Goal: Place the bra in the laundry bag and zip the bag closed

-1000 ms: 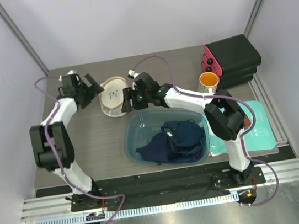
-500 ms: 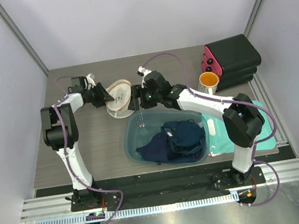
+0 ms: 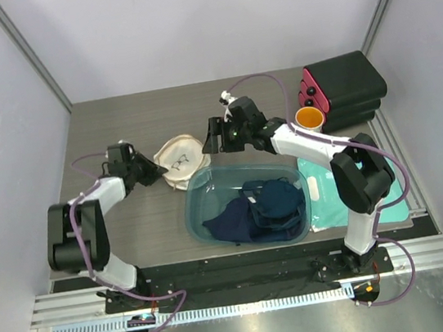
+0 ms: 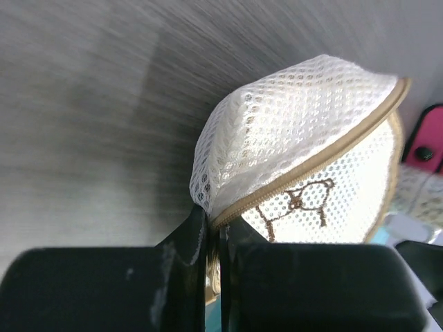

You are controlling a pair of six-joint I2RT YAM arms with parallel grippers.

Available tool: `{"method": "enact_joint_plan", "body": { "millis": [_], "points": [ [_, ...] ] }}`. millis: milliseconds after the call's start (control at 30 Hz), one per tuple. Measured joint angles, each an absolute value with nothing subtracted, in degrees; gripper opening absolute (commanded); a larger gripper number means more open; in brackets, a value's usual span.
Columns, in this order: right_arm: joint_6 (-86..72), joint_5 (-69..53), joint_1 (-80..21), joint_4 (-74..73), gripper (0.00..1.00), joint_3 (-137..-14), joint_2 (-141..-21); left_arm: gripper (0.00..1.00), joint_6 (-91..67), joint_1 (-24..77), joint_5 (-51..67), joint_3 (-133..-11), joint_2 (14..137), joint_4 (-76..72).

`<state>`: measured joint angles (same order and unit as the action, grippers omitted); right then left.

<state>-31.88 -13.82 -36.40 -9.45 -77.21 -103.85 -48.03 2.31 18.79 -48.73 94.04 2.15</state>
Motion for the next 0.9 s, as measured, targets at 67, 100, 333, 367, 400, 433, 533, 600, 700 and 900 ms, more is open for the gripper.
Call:
{"method": "enact_joint_plan", "body": {
  "millis": [67, 100, 333, 367, 400, 433, 533, 600, 700, 900],
  "points": [
    [-32.2, -14.5, -35.6, -9.1, 0.76, -77.7, -104.5, 0.00, -52.2, 2.3, 16.3, -44.2, 88.7, -0.1],
    [-32.4, -14.8, -35.5, -8.8, 0.76, -78.0, -105.1, 0.00, -54.3, 2.3, 15.1, -42.5, 86.5, -0.9],
    [-36.2, -18.4, -36.1, -5.6, 0.78, -79.9, -109.2, 0.00, -68.6, 3.8, 7.2, -35.9, 77.7, -7.1],
    [-36.6, -18.7, -36.3, -5.1, 0.78, -80.4, -109.7, 0.00, -70.1, 4.1, 6.3, -35.3, 77.1, -7.5],
    [-37.5, -19.2, -36.4, -4.4, 0.78, -81.1, -110.4, 0.00, -71.5, 4.4, 5.5, -34.7, 76.4, -8.2],
    [-38.2, -19.5, -36.4, -3.4, 0.78, -81.5, -110.9, 0.00, -72.5, 4.7, 4.9, -34.2, 75.9, -8.8],
    [-41.3, -20.2, -36.6, -0.2, 0.77, -81.7, -111.9, 0.00, -75.1, 5.5, 2.7, -33.3, 74.3, -9.6],
    [-43.7, -20.6, -36.7, 2.0, 0.74, -81.7, -112.3, 0.00, -76.0, 5.8, 1.5, -33.3, 73.5, -9.9],
    [-47.3, -20.9, -37.2, 5.2, 0.70, -81.7, -113.1, 0.00, -77.0, 6.0, 0.6, -33.3, 73.2, -10.7],
    [-51.0, -18.0, -40.4, 6.0, 0.68, -81.1, -113.6, 0.00, -77.8, 6.0, -0.3, -32.9, 72.9, -11.2]
  ]
}}
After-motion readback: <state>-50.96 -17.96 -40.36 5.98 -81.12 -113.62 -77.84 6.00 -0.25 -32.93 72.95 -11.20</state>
